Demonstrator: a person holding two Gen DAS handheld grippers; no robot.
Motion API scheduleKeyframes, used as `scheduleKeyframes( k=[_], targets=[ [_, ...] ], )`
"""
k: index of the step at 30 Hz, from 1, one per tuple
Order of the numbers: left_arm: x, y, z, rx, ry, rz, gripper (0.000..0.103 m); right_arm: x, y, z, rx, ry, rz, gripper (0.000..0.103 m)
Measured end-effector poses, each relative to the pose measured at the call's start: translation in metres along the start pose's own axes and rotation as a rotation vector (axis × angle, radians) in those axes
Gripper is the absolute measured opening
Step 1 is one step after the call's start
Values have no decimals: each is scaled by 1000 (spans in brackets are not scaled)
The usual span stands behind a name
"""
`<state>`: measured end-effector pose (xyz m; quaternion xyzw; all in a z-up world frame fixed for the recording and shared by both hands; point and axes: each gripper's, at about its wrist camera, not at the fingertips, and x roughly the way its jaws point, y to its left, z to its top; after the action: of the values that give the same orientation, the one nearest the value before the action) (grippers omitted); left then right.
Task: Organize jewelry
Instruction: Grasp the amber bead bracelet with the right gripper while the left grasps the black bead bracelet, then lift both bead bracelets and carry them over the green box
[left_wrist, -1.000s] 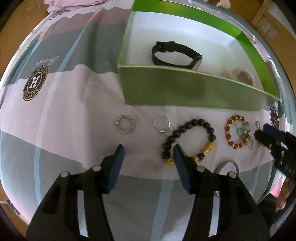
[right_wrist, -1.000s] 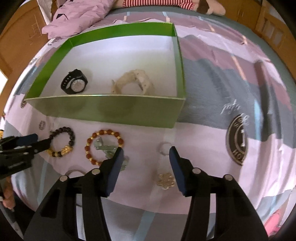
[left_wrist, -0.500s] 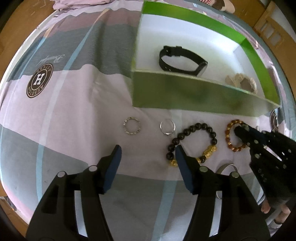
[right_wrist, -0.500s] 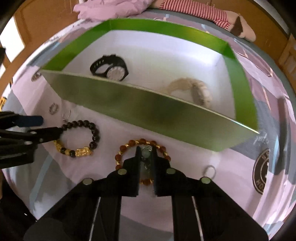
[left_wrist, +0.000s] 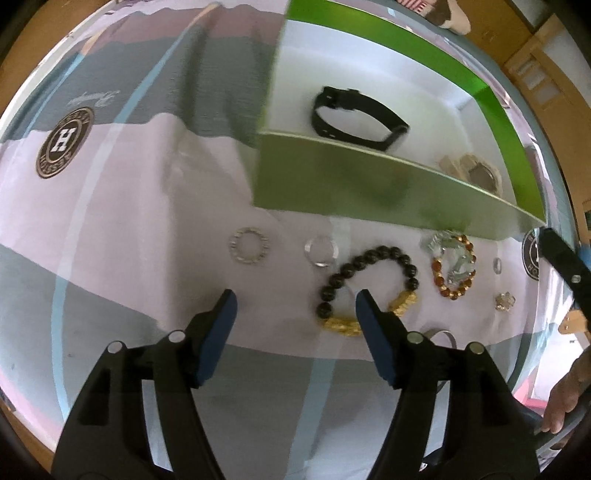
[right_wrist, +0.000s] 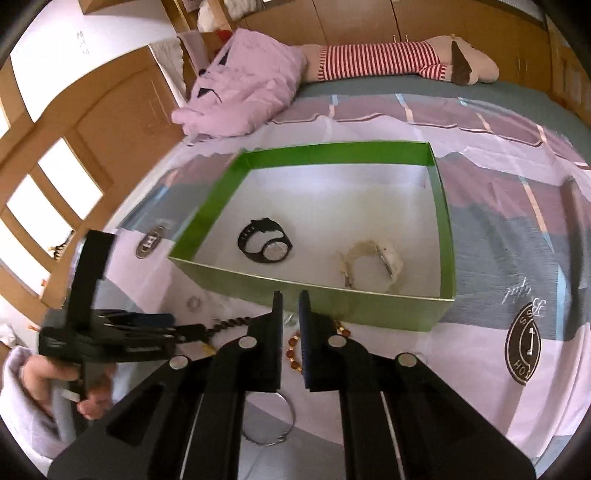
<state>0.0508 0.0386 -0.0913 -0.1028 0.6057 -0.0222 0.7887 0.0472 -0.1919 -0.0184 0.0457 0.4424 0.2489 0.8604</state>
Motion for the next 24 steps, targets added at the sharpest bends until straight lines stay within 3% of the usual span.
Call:
scheduleKeyframes(
  k=[4,6,8,10,11,19,24],
  targets=[
    [6,-15,-3,39,-5,18,66,12,1,-8,-3,64,-67,8],
    [9,-23,-3,64,-21,58,49,18,-1,-13,-6,103,-98,8],
    [9,-25,-3,79,-35,84,26,28,-4,-18,-5,161,-137,9],
    [7,-23,-2,72,-34,68,12,37,-6,-23,-14,190,-167,20],
    [5,-20,-1,61,-31,55,11,40,-6,-25,-19,201,-182,24],
    [-1,10,4,-19,-5,8,11,70,-17,-37,0,266,-221,25],
    [4,-1,3,22,-7,19,27,74,-11,-40,-45,268,-247,22]
  ],
)
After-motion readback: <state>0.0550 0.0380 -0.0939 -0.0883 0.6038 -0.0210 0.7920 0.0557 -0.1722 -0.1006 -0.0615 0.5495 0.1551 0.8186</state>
